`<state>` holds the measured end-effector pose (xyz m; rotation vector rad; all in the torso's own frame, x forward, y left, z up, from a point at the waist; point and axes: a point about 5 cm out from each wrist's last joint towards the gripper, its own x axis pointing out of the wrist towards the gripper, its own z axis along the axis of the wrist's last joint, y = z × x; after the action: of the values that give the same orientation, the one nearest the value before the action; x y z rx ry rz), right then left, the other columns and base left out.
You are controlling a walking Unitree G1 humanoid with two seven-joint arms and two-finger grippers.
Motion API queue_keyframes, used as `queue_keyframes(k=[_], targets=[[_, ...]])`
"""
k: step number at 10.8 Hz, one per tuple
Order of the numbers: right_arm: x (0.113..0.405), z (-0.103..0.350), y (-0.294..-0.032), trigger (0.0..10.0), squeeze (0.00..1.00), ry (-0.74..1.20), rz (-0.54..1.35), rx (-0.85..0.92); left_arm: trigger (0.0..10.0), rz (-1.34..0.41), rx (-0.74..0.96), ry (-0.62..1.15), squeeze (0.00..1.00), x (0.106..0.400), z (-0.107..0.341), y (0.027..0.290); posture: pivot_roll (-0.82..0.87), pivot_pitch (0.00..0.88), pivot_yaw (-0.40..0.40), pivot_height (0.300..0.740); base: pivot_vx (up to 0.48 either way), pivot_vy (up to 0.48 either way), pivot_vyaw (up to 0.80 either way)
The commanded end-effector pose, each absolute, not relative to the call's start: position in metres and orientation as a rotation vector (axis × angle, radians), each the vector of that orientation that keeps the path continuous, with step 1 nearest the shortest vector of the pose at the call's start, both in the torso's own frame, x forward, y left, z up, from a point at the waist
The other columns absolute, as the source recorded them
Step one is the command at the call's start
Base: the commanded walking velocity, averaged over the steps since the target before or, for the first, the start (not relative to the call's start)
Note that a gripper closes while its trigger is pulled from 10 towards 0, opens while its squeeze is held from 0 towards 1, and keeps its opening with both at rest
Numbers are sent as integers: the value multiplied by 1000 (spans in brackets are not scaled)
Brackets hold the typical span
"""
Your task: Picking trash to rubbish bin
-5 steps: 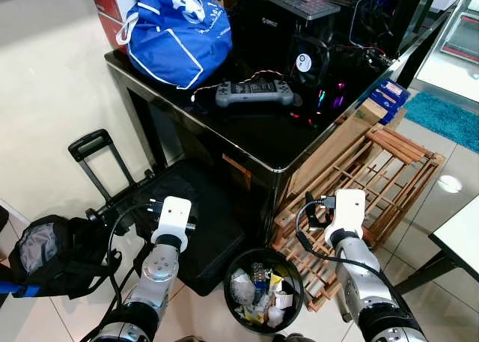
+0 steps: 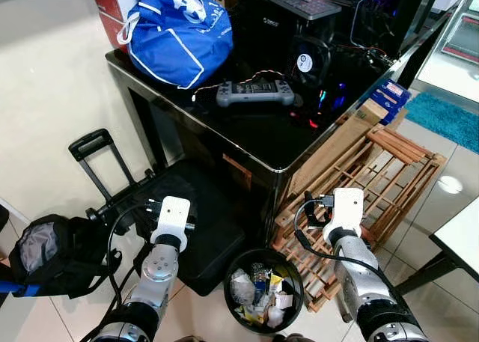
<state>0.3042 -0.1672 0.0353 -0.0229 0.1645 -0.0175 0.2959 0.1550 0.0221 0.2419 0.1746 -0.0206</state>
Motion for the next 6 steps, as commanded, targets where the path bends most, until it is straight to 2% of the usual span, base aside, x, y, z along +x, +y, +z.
queue_keyframes(k=[1,6], targets=[[306,36,-167,10000,0,160,-30,-13,10000,8,236,180,0,295,21,159,-44,60,33,740,0,0,0],[306,35,-166,10000,0,163,-29,-11,10000,12,234,182,0,295,21,161,-44,65,34,740,0,0,0]])
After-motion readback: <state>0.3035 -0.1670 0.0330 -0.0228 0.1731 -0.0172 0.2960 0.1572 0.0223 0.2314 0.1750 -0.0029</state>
